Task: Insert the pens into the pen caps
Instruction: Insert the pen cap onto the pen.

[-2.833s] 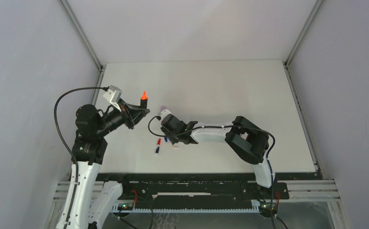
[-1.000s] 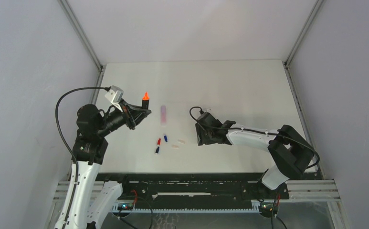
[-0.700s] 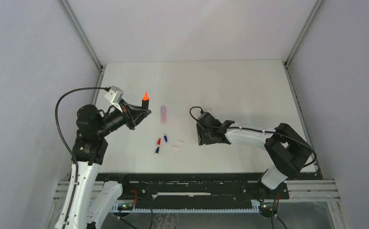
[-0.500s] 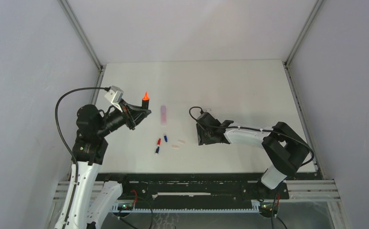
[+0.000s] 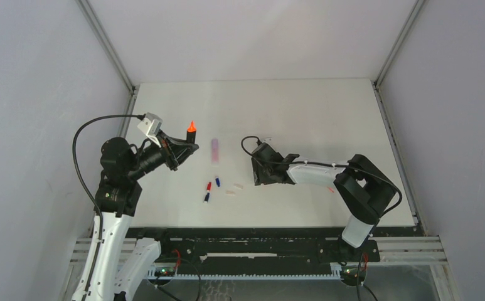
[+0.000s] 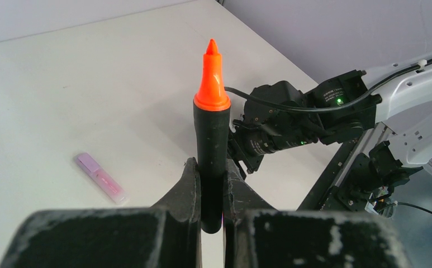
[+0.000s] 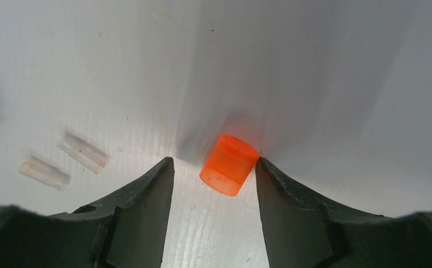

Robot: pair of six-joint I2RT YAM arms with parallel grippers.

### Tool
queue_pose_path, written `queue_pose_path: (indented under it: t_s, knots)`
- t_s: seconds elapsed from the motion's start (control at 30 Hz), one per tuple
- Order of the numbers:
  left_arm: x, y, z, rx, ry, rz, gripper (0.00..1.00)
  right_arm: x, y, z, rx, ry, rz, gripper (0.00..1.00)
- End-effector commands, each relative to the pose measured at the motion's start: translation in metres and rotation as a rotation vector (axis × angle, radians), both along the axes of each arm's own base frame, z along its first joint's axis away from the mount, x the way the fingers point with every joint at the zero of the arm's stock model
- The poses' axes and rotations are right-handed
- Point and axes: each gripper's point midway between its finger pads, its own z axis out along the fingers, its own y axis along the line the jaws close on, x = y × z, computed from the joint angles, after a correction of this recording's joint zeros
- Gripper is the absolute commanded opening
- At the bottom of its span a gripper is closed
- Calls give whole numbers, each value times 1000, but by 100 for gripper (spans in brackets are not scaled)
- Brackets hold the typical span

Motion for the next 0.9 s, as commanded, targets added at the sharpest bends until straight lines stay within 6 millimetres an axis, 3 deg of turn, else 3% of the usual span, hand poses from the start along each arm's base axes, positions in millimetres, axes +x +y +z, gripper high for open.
queue_pose_path:
  t_s: [0.0, 0.3, 0.6, 0.73, 0.87]
  knots:
    - [1, -1, -2, 14, -40, -7, 0, 13, -1, 1, -46, -40, -2, 54]
    - [0, -1, -1, 12, -40, -9, 0, 16, -10, -3, -165, -64, -4, 46]
    - [1, -1, -1, 4, -35, 10, 0, 11, -16, -8, -203, -46, -23, 26]
    - [11, -3, -13, -19, 40, 73, 0, 14, -12, 6, -155, -58, -35, 11]
    - [15, -19, -39, -78, 153, 93, 0, 19, -7, 32, -91, -90, -46, 0]
